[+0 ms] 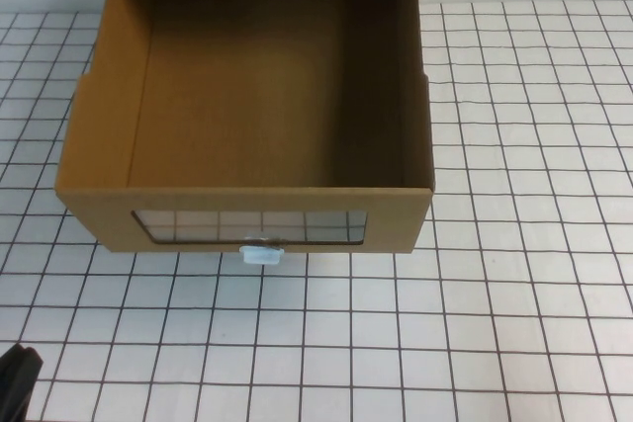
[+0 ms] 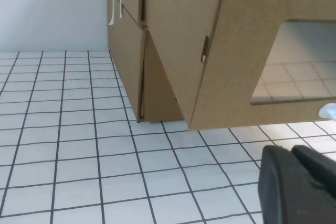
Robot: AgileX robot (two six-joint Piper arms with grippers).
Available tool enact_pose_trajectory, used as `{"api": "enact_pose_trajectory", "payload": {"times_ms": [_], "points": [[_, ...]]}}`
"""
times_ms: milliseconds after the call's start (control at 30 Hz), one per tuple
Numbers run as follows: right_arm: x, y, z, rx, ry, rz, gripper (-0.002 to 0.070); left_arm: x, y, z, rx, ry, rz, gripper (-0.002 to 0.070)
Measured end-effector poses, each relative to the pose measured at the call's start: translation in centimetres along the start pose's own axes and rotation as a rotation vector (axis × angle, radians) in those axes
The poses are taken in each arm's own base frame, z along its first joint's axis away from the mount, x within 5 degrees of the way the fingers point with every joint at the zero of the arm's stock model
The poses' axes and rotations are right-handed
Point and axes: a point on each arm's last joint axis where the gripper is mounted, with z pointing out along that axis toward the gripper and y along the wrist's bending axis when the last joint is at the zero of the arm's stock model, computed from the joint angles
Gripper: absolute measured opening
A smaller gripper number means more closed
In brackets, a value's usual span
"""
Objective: Open the shoe box
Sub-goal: 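Pull the top drawer of the cardboard box fully open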
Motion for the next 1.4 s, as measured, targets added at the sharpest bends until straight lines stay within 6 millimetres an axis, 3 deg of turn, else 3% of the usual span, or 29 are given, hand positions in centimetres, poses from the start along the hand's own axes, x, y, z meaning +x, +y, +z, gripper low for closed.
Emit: {"api": "enact_pose_trajectory", "payload": {"times_ms": [733,833,1033,1133,1400], "points": [[0.3,-0.2,-0.7,0.011,-0.022,-0.001,-0.0013,0.0,0.0,0.0,0.002,0.004,0.0,-0.0004],[1.3,-1.1,-1.6,0.067,-0.046,-0.021,-0.0013,0.1,0.0,0.0,0.005,0.01,0.0,-0.0004],[5.7,-2.6,-3.8,0.17,-0.044,-0.049,-0.0013,0.1,-0.1,0.0,0.006,0.012,0.0,-0.0004],[6.0,-2.5,-4.8,0.164,-0.071,-0.084,-0.0013,0.1,-0.1,0.0,0.006,0.012,0.0,-0.0004],[8.2,-2.7,-5.1,0.181,0.168,-0.117,-0.0013,0.1,-0.1,0.0,0.008,0.016,0.0,-0.0004]]}}
